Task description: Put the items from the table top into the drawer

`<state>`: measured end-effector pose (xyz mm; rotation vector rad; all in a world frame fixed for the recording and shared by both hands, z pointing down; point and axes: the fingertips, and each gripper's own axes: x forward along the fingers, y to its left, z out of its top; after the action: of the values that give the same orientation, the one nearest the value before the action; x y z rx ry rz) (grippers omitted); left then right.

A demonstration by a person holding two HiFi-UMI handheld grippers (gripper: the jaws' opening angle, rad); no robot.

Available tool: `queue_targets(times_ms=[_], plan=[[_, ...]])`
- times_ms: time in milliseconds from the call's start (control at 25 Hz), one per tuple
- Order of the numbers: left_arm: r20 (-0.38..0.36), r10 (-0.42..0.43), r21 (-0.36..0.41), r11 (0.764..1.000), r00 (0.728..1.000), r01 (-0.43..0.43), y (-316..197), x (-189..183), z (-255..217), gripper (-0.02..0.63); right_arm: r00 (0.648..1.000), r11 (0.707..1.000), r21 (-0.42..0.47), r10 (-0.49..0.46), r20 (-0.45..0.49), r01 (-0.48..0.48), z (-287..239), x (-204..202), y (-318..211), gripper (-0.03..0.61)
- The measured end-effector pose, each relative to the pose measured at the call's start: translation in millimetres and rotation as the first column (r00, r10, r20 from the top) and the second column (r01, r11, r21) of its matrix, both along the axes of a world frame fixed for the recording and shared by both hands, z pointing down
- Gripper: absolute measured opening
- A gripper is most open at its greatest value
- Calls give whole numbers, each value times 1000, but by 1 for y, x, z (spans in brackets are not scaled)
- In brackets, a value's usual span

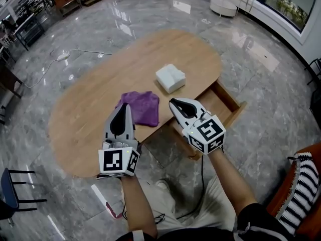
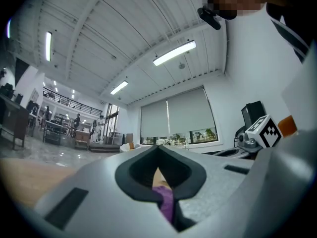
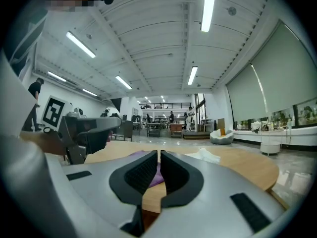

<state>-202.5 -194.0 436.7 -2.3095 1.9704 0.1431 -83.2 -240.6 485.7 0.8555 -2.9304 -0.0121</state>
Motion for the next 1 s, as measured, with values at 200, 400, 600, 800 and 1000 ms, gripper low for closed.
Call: queue_targets(times_ms=[200,400,600,800,1000], plan=[[12,-31,8,999,999,31,0,-8,-2,3,999,999,-15,-39,-10,39,5,-20,0,20],[14,-60,7,998,998,60,5,-18,0,3,997,997,-25,-75,-30,74,10,-38,1,21],[13,-83,11,997,996,83,6,-27,-1,3,988,989,-70,-137,-74,132,26,-61,4,116],[5,-105,15,994,994,105,8,-34,-1,3,964,981,-94,-188,-189,172,49,-85,6,232],[3,-111,18,994,994,111,9,-39,-2,3,937,983,-88,-181,-300,162,67,-102,7,276]])
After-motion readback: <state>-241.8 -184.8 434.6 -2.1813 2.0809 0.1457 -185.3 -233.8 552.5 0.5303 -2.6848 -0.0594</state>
